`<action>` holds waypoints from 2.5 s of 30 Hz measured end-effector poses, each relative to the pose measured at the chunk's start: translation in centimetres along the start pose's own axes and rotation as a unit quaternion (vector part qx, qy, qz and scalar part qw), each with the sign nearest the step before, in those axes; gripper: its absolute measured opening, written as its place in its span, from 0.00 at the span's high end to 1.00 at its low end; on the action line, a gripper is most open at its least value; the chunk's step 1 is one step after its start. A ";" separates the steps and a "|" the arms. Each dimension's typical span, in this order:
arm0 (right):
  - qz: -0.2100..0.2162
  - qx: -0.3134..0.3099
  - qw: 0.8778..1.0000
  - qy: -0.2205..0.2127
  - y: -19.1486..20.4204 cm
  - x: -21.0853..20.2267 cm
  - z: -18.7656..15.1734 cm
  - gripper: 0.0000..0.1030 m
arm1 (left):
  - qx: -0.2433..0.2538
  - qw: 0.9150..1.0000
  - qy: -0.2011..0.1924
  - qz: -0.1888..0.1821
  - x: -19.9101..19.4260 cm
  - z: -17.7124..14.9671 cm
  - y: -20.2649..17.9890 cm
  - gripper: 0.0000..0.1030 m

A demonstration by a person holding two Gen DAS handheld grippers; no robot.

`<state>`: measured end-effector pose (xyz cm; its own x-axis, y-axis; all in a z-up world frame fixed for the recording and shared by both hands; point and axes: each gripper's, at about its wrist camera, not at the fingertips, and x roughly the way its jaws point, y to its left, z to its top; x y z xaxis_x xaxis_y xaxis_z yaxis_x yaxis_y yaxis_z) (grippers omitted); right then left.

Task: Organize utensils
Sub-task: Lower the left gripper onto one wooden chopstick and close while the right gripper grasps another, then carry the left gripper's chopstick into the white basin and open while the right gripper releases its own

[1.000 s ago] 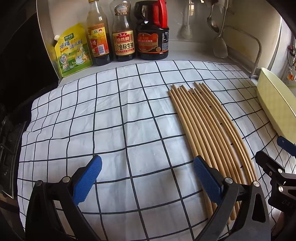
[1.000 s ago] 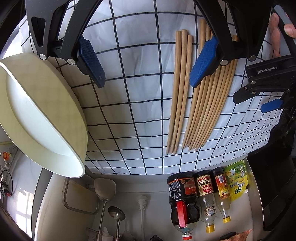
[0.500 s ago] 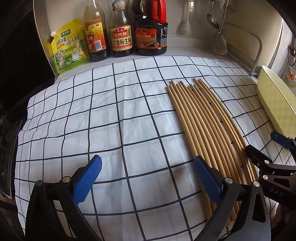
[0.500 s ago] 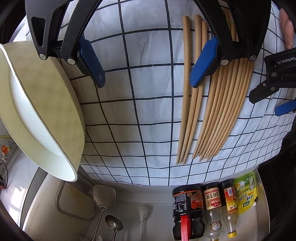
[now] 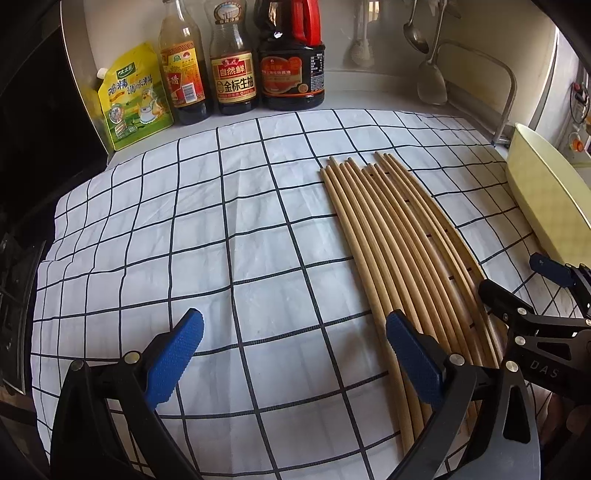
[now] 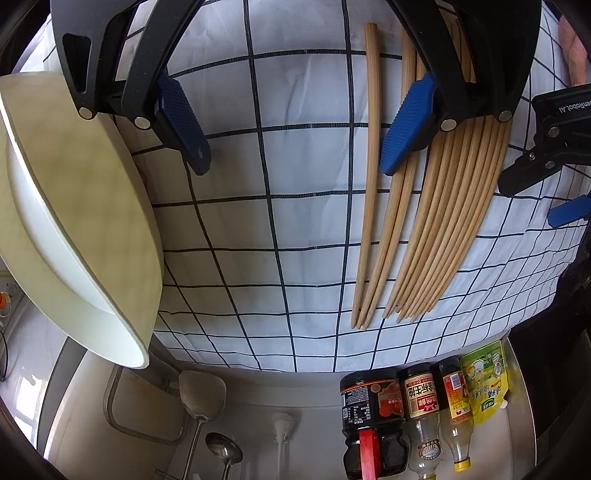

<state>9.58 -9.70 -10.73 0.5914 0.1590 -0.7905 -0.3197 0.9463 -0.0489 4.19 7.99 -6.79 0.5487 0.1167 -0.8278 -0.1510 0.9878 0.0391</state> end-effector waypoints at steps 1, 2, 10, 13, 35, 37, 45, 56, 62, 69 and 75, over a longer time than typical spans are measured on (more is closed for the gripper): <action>0.001 0.000 1.000 0.000 -0.1 0.0 0.0 0.15 | 0.001 1.000 -0.001 0.002 0.0 0.1 -0.1 0.06; 0.001 0.000 1.000 0.000 -0.1 0.0 0.0 0.15 | 0.002 1.000 0.000 0.004 0.1 0.2 -0.2 0.06; 0.000 0.005 1.000 0.001 -0.5 -0.1 0.0 0.15 | -0.002 1.000 0.012 0.005 0.7 0.0 0.1 0.05; 0.001 0.007 1.000 0.002 -0.5 -0.1 0.0 0.15 | -0.002 1.000 0.018 0.006 1.0 -0.3 0.3 0.05; 0.034 -0.050 0.998 -0.014 2.0 0.2 1.3 0.75 | -0.014 1.000 0.014 -0.011 1.5 1.5 0.8 0.43; 0.032 -0.055 0.998 -0.016 2.2 0.1 1.3 0.84 | -0.009 1.000 0.012 -0.019 1.1 1.3 0.5 0.61; 0.054 -0.024 0.998 -0.022 1.1 -0.2 1.2 0.94 | -0.020 0.998 0.015 -0.064 0.3 0.9 0.5 0.93; 0.082 0.012 0.993 -0.086 -0.4 -5.8 2.3 0.94 | -0.022 0.993 -0.034 -0.115 -4.5 3.1 -0.7 0.93; 0.055 0.072 0.988 -0.124 -5.9 -9.6 3.0 0.94 | 0.016 0.986 -0.059 -0.154 -6.4 6.4 -5.6 0.93; -0.001 0.173 0.976 -0.132 -15.6 -11.2 2.1 0.94 | 0.079 0.970 -0.067 -0.221 -7.1 10.0 -14.2 0.93; -0.010 0.241 0.963 -0.118 -21.6 -10.5 0.6 0.94 | 0.140 0.956 -0.052 -0.253 -6.7 11.6 -22.4 0.93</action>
<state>10.78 -31.67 -1.00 0.7637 0.1440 -0.6293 0.0422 0.9616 0.2713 13.45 -13.68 4.36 0.5740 -0.3885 -0.7208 0.3737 0.9075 -0.1915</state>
